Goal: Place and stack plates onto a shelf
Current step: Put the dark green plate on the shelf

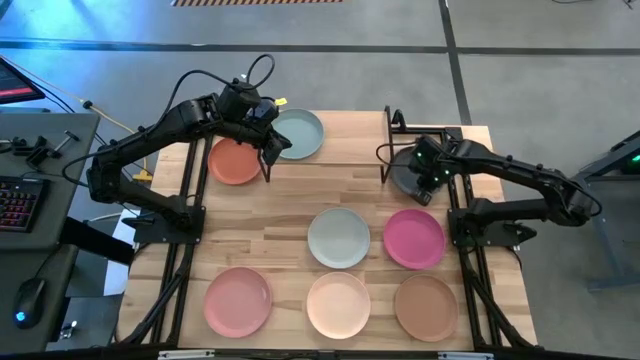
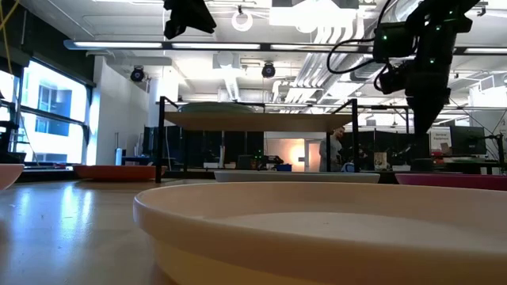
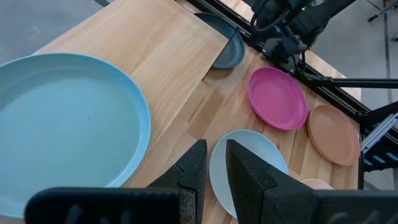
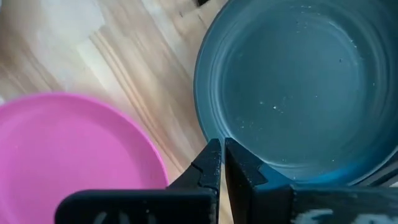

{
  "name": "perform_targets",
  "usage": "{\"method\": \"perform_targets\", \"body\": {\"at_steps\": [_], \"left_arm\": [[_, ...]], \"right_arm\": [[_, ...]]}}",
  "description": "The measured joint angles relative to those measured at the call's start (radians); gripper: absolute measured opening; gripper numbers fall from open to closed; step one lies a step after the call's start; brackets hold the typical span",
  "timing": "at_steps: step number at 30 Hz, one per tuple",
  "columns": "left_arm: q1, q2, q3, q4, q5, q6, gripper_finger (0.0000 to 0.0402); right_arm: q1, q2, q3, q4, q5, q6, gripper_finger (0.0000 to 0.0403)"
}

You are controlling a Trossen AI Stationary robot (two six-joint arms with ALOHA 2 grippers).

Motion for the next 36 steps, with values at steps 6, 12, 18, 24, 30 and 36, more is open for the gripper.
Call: {"method": "perform_targets", "body": {"at_steps": [6,12,18,24,30,36], "left_arm": [[0.000,0.000,0.000,0.000,0.000,0.000,0.0049],[0.000,0.000,0.000,0.000,0.000,-0.001,0.0049],[0.000,0.000,0.000,0.000,0.000,-0.001,0.0049],[0.000,0.000,0.000,0.000,0.000,0.007,0.0049],[0.000,0.000,0.000,-0.004,0.000,0.008,0.0049],[0.000,0.000,0.000,-0.028,0.000,0.009,0.0049]], "right_arm": [[0.021,0.000,0.000,-0.032,0.000,-0.069,0.0011],[0.057,0.006,0.000,-0.039,0.021,-0.129,0.0073],[0.075,0.059,0.000,-0.009,0.026,-0.244,0.0125],[0.075,0.146,0.000,0.034,0.026,-0.275,0.0133],[0.075,0.249,-0.001,0.097,0.018,-0.282,0.0133],[0.075,0.336,-0.001,0.147,0.063,-0.296,0.0133]]}}
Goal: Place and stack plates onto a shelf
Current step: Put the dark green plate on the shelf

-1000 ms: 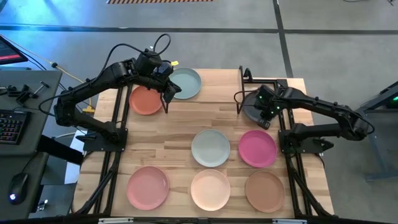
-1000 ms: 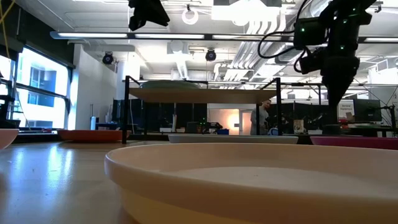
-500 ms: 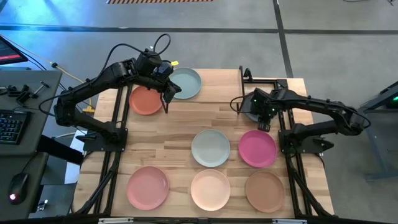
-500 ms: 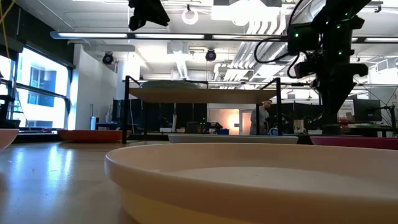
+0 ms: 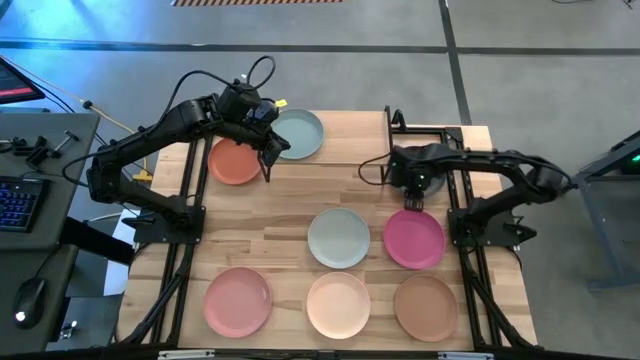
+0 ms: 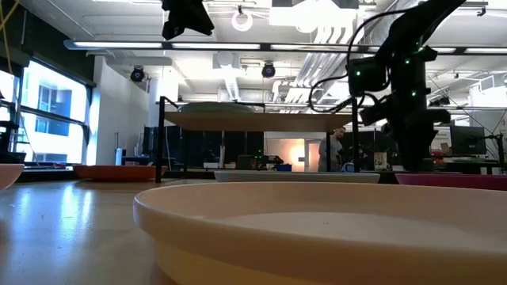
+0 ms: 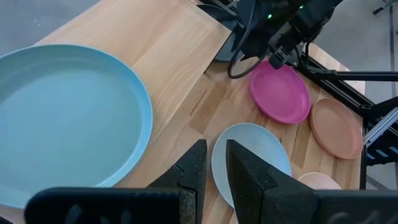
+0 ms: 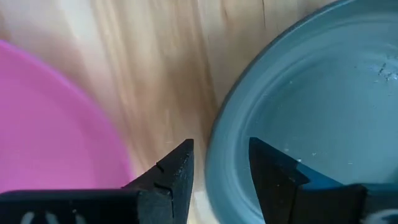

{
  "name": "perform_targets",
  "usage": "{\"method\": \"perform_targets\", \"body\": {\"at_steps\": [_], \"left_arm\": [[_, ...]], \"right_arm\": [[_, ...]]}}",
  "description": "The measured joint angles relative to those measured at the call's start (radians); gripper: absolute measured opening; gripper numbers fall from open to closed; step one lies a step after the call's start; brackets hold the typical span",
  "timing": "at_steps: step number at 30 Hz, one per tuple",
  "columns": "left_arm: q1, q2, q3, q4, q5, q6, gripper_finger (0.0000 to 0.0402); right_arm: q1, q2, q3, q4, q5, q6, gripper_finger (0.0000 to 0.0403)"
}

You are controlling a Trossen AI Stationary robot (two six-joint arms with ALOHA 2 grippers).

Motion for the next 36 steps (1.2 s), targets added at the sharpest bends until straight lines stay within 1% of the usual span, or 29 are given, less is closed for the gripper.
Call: {"method": "perform_targets", "body": {"at_steps": [2,6,11,17,24,28,32,36], "left_arm": [[0.000,0.000,0.000,0.000,0.000,0.000,0.0049],[0.000,0.000,0.000,0.000,0.000,0.000,0.0049],[0.000,0.000,0.000,0.000,0.000,0.000,0.0049],[0.000,0.000,0.000,0.000,0.000,0.000,0.0049],[0.000,0.000,0.000,0.000,-0.001,0.000,0.0049],[0.000,0.000,0.000,0.000,-0.001,0.000,0.0049],[0.000,0.000,0.000,0.000,-0.002,0.015,0.0049],[0.000,0.000,0.000,-0.001,-0.002,0.016,0.0049]], "right_arm": [[0.000,0.018,0.001,0.015,0.021,-0.005,0.0133],[-0.001,0.044,0.003,0.053,0.005,-0.008,0.0133],[-0.002,0.045,0.002,0.076,0.023,-0.007,0.0133],[-0.003,0.037,0.003,0.037,0.024,-0.005,0.0133],[-0.006,-0.010,-0.003,-0.037,0.025,-0.005,0.0133],[-0.032,-0.011,-0.003,-0.105,-0.010,-0.010,0.0133],[-0.065,-0.011,-0.005,-0.108,-0.022,-0.012,0.0133],[-0.083,-0.014,-0.061,-0.054,-0.022,-0.028,0.0133]]}}
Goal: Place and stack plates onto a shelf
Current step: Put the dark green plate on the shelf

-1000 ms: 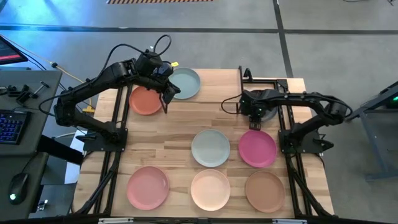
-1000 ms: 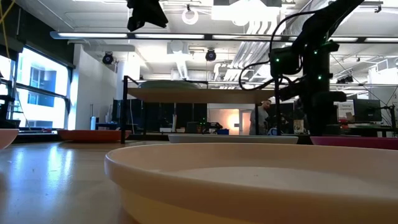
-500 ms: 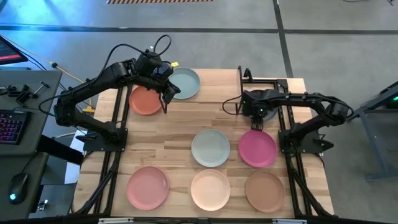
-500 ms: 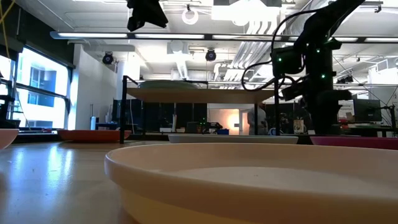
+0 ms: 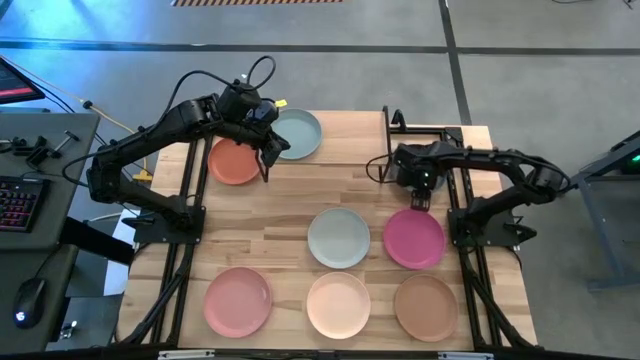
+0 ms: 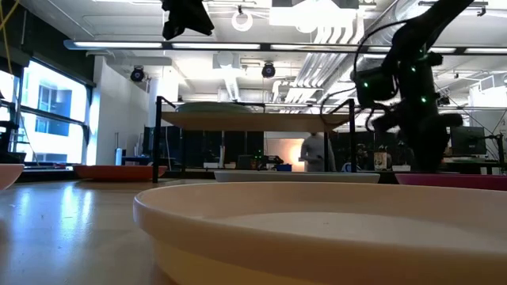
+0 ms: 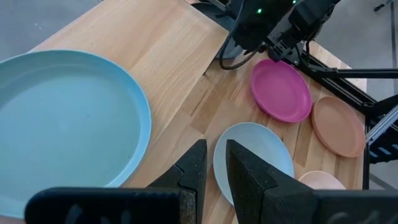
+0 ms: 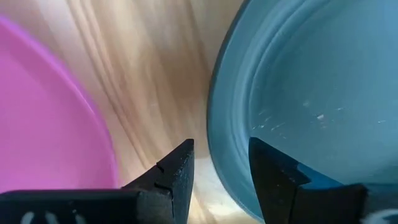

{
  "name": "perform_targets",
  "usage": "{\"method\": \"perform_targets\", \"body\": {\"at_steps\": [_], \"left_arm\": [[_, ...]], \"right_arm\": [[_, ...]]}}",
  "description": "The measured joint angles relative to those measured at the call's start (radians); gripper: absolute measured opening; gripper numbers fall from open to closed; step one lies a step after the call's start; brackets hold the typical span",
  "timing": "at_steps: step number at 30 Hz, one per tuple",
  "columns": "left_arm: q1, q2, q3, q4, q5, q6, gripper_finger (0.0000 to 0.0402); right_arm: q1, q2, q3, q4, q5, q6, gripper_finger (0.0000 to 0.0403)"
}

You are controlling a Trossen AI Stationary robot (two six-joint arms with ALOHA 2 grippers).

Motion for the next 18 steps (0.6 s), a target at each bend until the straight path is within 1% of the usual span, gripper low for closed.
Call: {"method": "perform_targets", "body": {"at_steps": [3,6,13,18], "left_arm": [[0.000,0.000,0.000,0.000,0.000,0.000,0.0049],[0.000,0.000,0.000,0.000,0.000,0.000,0.0049],[0.000,0.000,0.000,0.000,-0.001,-0.015,0.0049],[0.000,0.000,0.000,0.001,-0.002,-0.016,0.0049]], "right_arm": [[0.001,0.000,-0.048,0.028,0.041,-0.025,0.0133],[0.000,0.000,-0.058,0.053,0.076,-0.029,0.0133],[0.002,-0.004,-0.058,0.049,0.067,-0.029,0.0133],[0.002,-0.056,-0.057,0.027,0.069,-0.037,0.0133]]}}
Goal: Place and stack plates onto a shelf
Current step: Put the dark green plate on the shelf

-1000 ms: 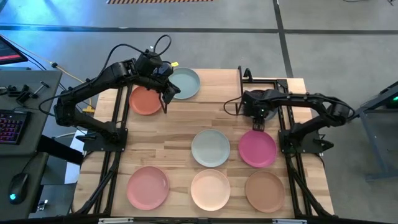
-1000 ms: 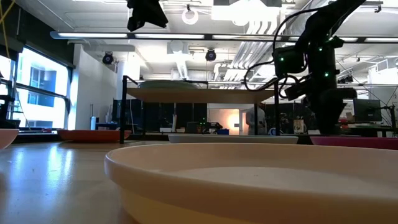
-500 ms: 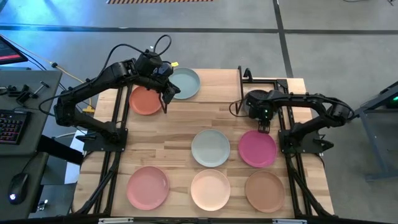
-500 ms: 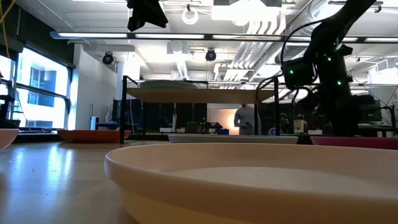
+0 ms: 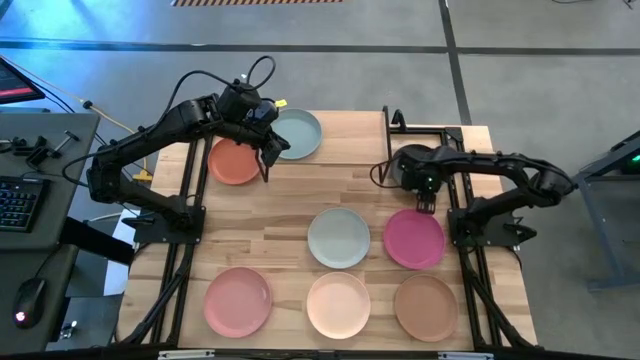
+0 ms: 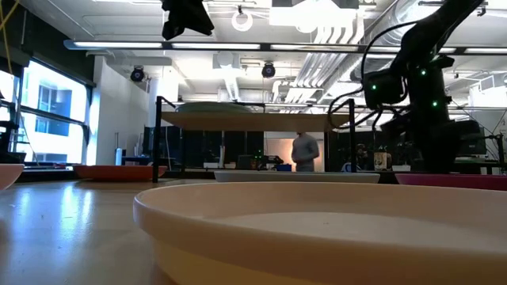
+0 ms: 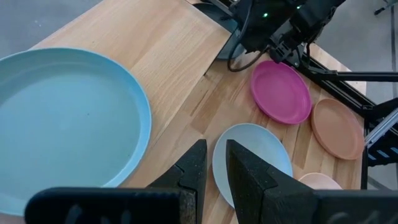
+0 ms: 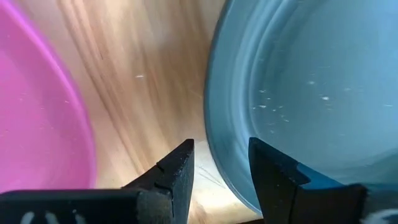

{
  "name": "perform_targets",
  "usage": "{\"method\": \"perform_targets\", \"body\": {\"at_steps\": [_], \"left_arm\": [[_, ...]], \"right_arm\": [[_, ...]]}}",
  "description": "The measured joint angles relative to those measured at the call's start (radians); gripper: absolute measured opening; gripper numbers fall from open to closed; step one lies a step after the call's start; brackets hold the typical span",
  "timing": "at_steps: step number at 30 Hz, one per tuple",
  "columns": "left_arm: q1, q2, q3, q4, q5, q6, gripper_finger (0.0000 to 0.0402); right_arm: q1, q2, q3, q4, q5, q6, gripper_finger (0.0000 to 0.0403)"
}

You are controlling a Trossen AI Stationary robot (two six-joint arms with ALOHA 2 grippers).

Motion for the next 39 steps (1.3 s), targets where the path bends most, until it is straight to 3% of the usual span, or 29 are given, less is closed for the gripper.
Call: {"method": "perform_targets", "body": {"at_steps": [17,25,28,33,39], "left_arm": [[0.001,0.003,0.000,0.008,-0.002,0.000,0.0049],[0.001,0.003,0.000,0.008,-0.002,-0.001,0.0049],[0.001,0.003,0.000,0.008,-0.002,0.000,0.0049],[0.001,0.003,0.000,0.008,-0.002,-0.001,0.0049],[0.001,0.003,0.000,0.008,-0.002,-0.001,0.0049]], "right_arm": [[-0.073,-0.035,-0.044,0.181,-0.030,-0.037,0.0133],[-0.073,-0.034,-0.071,0.206,0.009,-0.005,0.0129],[-0.073,-0.034,-0.071,0.206,0.036,0.004,0.0102],[-0.072,-0.034,-0.071,0.207,0.046,0.007,0.0018],[-0.072,-0.035,-0.065,0.188,0.055,0.009,0.0008]]}}
